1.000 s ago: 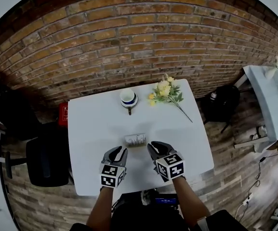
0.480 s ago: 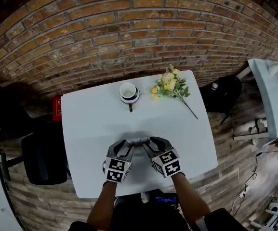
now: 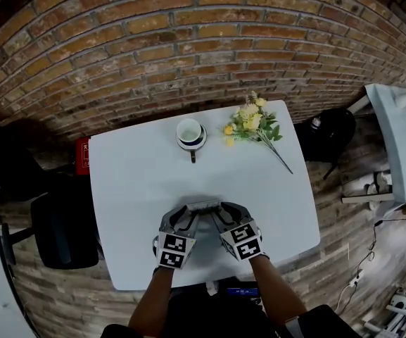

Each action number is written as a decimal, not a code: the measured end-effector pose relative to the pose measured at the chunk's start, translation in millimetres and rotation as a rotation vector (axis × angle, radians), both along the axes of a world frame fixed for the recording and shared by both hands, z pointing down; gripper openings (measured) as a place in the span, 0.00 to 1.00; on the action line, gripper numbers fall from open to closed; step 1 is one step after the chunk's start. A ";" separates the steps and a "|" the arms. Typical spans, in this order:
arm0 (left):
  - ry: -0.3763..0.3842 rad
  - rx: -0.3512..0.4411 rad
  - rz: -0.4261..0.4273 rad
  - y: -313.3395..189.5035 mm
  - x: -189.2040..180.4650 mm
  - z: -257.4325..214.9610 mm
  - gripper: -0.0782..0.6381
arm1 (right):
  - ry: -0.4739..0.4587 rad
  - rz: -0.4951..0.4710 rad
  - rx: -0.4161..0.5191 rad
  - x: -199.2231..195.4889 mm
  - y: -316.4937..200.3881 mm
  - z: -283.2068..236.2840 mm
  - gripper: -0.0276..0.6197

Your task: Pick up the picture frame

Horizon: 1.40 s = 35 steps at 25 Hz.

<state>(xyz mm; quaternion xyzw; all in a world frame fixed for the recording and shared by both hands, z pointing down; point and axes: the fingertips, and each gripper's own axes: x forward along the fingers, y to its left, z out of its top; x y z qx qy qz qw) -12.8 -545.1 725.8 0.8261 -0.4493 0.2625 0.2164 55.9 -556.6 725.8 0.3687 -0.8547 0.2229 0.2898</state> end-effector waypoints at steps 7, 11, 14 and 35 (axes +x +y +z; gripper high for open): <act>-0.019 -0.032 -0.030 2.2 -1.7 3.4 0.29 | -0.010 0.012 -0.002 1.5 0.5 1.5 0.21; -0.023 -0.068 -0.075 4.3 -2.6 6.0 0.27 | -0.027 0.025 -0.032 2.4 4.0 3.1 0.20; -0.019 -0.089 -0.065 6.0 -2.0 6.0 0.25 | -0.021 0.025 -0.052 4.7 5.5 4.0 0.19; -0.009 0.174 -0.042 14.4 12.6 -128.5 0.25 | -0.063 0.006 0.139 21.5 12.0 -126.5 0.19</act>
